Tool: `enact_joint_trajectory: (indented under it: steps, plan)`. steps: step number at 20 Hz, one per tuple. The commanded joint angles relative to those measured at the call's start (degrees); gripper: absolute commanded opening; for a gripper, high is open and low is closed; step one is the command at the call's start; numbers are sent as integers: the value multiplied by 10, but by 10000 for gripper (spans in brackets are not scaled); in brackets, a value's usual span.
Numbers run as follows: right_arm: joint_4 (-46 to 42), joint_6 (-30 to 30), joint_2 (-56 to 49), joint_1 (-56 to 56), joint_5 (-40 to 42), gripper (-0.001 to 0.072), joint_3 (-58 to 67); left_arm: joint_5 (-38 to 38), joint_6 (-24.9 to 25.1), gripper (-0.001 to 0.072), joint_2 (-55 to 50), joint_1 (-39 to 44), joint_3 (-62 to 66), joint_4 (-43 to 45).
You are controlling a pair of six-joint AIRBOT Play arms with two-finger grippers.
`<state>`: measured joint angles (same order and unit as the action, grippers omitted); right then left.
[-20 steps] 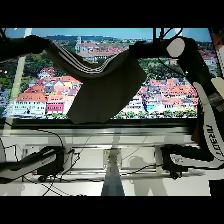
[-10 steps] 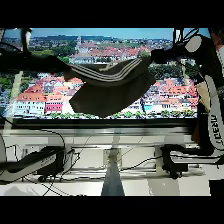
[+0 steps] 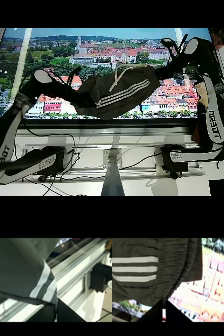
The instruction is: Fold the clothes and pants, and hang the long-sleeved shirts on hangers.
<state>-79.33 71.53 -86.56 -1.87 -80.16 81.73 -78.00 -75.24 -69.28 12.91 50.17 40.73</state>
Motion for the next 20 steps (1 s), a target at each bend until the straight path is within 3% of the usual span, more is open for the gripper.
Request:
enact_joint_trajectory:
  steps: [1, 4, 11, 12, 13, 14, 15, 16, 20]
  plan:
    - [-50, -7, -14, 0, -63, 19, -8, 1, -11, 5, 1, 14, -49, 0]
    - [-101, -7, -16, 1, -68, 19, -8, -43, -10, 5, 6, 6, -48, -25]
    - [-125, -7, -16, 1, -47, 20, -8, -163, 12, 6, 6, 6, -48, -22]
    - [-123, -7, -16, 1, -28, 58, -8, -161, 11, 7, 6, 7, -49, -22]
    - [-121, -7, -16, 1, -6, 267, -8, -156, 12, 72, 5, 7, -49, -22]
    - [-119, -6, -16, 1, 18, 552, -8, -148, 12, 283, 3, 7, -49, -22]
    - [-116, -4, -16, 1, 40, 583, -8, -130, 11, 589, 3, 7, -49, -22]
    - [-112, -3, -17, 1, 61, 583, -8, -111, 12, 696, 3, 7, -49, -22]
    - [-104, 26, -30, 6, 143, 581, -8, -23, 11, 695, 3, 7, -49, -22]
